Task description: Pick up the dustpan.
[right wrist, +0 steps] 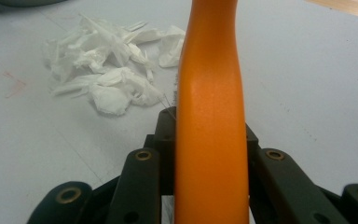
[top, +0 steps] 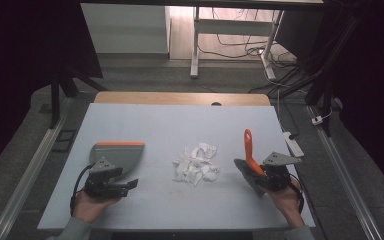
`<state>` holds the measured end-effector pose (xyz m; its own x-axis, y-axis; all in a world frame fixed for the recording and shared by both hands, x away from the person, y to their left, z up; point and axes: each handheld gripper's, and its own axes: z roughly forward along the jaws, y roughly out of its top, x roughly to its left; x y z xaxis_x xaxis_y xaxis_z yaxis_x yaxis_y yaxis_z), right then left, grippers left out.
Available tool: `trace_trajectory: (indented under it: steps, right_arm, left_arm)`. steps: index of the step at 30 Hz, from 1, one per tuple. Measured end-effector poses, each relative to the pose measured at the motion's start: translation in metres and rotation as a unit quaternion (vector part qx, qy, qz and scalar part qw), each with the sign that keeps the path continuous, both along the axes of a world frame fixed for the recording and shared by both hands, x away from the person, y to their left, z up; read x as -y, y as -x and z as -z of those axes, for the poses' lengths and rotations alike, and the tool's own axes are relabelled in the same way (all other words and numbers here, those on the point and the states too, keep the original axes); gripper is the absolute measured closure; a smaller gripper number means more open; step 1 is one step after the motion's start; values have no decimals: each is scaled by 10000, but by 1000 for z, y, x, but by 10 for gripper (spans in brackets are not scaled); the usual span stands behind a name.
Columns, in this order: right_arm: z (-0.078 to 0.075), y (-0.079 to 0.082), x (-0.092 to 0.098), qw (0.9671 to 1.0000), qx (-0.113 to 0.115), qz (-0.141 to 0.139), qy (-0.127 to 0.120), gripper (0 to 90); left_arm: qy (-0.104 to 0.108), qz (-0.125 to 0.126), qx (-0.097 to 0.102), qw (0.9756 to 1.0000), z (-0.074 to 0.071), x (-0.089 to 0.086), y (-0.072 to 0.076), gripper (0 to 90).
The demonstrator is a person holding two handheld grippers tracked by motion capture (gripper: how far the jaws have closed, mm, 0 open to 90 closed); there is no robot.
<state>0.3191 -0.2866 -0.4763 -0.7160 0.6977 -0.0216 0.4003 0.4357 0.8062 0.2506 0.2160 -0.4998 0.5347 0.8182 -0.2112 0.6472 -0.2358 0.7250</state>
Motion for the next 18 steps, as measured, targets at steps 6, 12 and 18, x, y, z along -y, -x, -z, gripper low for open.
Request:
trace_trajectory:
  steps: [6,12,18]
  right_arm:
    - [-1,1,-1,10000,34,-25,-22,713]
    - [-1,1,1,10000,6,6,-20,713]
    - [-2,1,1,10000,-35,54,-9,714]
  left_arm:
    - [14,68,-27,10000,0,2,0,243]
    - [21,70,-24,10000,0,3,0,242]
    - [16,101,-62,9999,0,3,0,242]
